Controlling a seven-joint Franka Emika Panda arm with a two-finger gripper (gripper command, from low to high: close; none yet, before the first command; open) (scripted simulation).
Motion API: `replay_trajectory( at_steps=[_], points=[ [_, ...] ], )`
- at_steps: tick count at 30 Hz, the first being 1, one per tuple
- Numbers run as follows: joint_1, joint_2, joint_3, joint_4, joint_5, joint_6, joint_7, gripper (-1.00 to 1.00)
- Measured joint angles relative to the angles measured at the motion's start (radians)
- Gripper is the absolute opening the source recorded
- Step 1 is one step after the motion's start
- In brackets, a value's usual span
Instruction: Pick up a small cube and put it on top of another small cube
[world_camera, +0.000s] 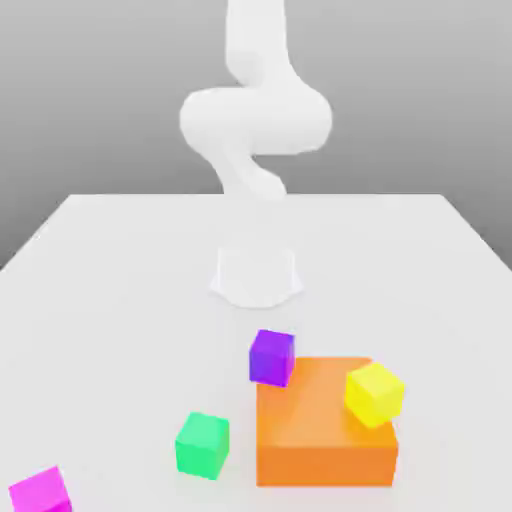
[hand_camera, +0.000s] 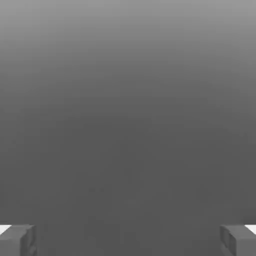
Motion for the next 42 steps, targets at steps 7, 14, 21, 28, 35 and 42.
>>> replay_trajectory(
  at_steps=[7, 14, 21, 28, 35, 42],
  points=[
    [-0.088, 0.26, -0.003, 0.025, -0.026, 0.062, 0.136, 0.0],
    [-0.153, 0.514, -0.032, 0.049, -0.044, 0.124, 0.263, 0.0],
    [-0.224, 0.768, -0.067, 0.073, -0.023, 0.186, 0.364, 0.0],
    [-0.272, 1.022, -0.096, 0.097, 0.045, 0.248, 0.431, 0.0],
    [-0.313, 1.263, -0.081, 0.137, 0.103, 0.384, 0.434, -1.0],
    [-0.314, 1.262, -0.08, 0.136, 0.104, 0.384, 0.434, -1.0]
  ],
)
